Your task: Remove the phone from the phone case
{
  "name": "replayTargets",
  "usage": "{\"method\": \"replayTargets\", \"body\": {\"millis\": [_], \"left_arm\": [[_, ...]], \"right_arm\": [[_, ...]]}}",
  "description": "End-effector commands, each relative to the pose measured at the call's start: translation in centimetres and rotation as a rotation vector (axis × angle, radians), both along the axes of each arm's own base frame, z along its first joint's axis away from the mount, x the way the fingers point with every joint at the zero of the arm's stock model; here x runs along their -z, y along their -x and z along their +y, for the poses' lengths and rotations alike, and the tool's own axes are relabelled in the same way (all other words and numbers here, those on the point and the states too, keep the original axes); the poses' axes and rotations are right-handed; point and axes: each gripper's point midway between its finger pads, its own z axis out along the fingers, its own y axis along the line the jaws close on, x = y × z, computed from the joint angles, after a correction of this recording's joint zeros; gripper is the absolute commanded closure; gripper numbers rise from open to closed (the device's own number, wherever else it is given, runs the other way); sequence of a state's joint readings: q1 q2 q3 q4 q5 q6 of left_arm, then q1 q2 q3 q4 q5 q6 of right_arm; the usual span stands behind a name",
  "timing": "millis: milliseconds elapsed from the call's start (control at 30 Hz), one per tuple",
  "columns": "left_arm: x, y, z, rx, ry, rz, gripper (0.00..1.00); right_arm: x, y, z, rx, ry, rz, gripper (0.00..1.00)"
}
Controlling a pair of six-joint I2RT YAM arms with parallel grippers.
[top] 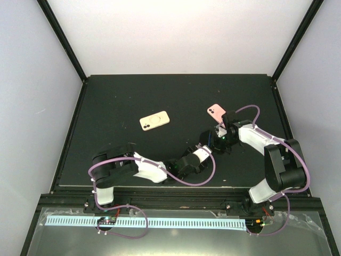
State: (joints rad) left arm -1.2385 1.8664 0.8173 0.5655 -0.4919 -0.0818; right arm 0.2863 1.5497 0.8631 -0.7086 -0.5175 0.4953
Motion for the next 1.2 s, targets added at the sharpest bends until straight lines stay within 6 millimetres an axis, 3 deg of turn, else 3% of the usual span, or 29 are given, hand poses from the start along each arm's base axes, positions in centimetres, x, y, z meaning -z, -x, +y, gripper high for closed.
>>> {"method": "replayTargets", "body": {"millis": [0, 300, 533, 967, 1067, 1167], "left_arm": [[-0.1, -1.1, 0.4, -0.077, -0.039, -0.022, 0.34], [0.6, -2.8, 1.8, -0.225, -0.127, -0.057, 0.35], [1.0, -3.7, 2.4, -0.313, -0.214, -0.107, 0.35], [-0.3, -4.3, 5.3, -0.469, -0.183, -0.128, 0.79], [-0.8, -4.2, 5.9, -0.49, -0.169, -0.134, 0.96], [-1.3, -4.0, 6.4, -0.491, -0.136, -0.136, 0.98]], "right_arm": [[-0.4, 0.4, 0.7, -0.025, -0.037, 0.002, 0.99], [-1.1, 1.2, 0.9, -0.052, -0.068, -0.006, 0.99], [-4.0, 2.2, 2.3, -0.119, -0.172, 0.032, 0.99], [-5.5, 2.2, 2.7, -0.134, -0.208, -0.013, 0.99], [-5.1, 2.2, 2.3, -0.13, -0.183, -0.019, 0.99], [-4.5, 1.6, 1.4, -0.116, -0.114, -0.056, 0.99]]}}
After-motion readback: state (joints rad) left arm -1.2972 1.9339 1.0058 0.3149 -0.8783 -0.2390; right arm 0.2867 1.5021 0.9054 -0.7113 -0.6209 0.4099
